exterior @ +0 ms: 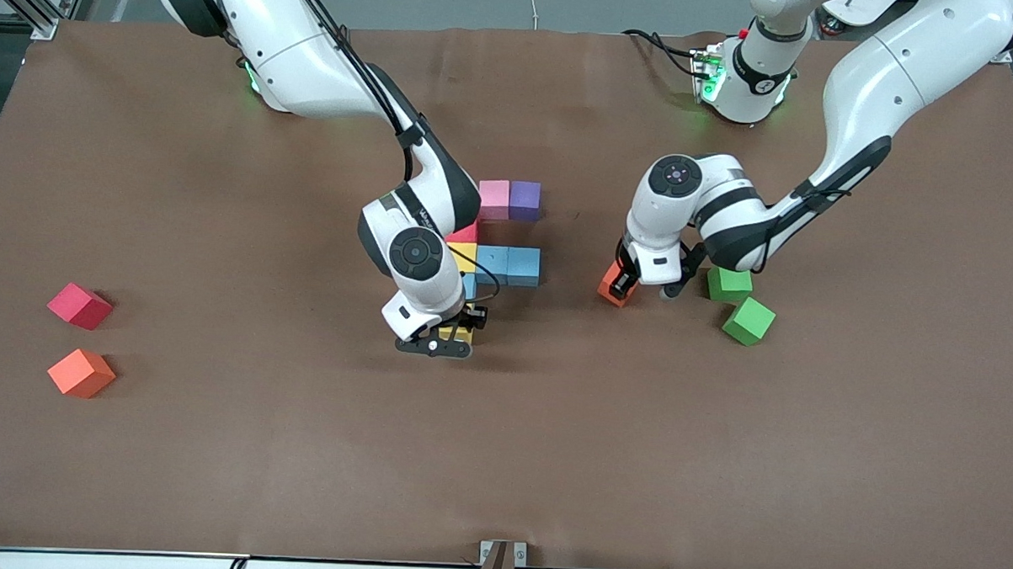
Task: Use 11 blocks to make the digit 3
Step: 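Grasp the orange cube with the left gripper while the right gripper lowers yellow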
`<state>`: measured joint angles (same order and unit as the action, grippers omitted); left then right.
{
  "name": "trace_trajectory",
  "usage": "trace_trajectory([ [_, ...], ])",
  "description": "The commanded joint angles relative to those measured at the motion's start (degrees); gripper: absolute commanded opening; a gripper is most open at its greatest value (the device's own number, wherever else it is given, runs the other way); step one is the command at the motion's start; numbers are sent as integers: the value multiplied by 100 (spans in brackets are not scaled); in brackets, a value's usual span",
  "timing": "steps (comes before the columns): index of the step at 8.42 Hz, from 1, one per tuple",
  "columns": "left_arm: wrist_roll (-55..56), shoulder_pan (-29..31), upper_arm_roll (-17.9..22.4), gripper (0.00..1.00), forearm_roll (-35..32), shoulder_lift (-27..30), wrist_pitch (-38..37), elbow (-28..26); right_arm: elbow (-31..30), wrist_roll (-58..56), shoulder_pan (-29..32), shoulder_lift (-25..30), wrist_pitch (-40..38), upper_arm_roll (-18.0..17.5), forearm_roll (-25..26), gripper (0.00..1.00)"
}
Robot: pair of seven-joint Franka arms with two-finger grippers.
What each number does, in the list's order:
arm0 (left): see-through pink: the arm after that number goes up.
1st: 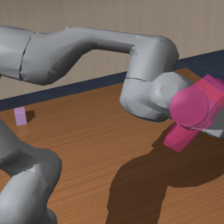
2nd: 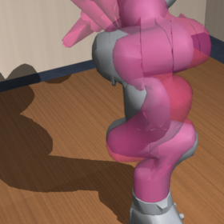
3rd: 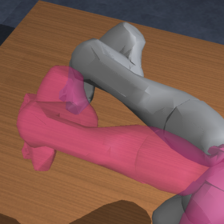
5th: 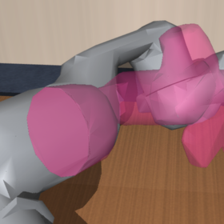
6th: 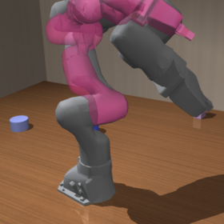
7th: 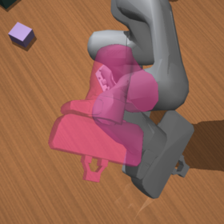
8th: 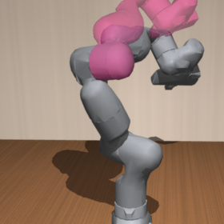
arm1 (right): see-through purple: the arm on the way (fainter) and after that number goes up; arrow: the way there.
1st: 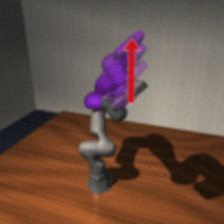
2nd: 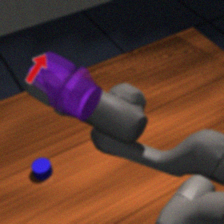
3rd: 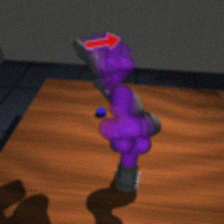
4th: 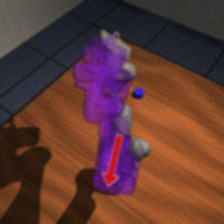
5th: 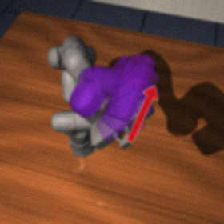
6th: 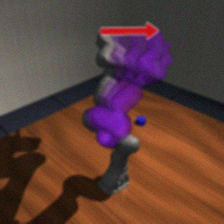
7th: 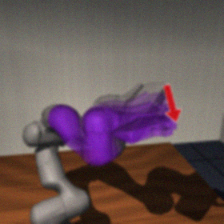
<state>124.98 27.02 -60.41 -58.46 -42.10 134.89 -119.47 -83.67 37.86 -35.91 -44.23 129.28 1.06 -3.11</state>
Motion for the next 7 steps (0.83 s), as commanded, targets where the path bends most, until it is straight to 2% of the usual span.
trace_trajectory([
  [1, 1, -118, 21, 37, 342, 27, -68, 685, 114, 73, -3, -68, -43, -1, 82, 27],
  [2, 1, -249, 29, 37, 596, 9, -77, 1080, 106, 81, -3, -68, -35, -1, 82, 30],
  [4, 1, -801, 466, 37, 1202, 1, -77, 1801, 106, 90, -12, -68, -26, -10, 117, 36],
  [7, 18, -2171, 1511, 37, 2239, 9, -121, 2708, 106, 108, -21, -68, -26, -1, 117, 55],
])
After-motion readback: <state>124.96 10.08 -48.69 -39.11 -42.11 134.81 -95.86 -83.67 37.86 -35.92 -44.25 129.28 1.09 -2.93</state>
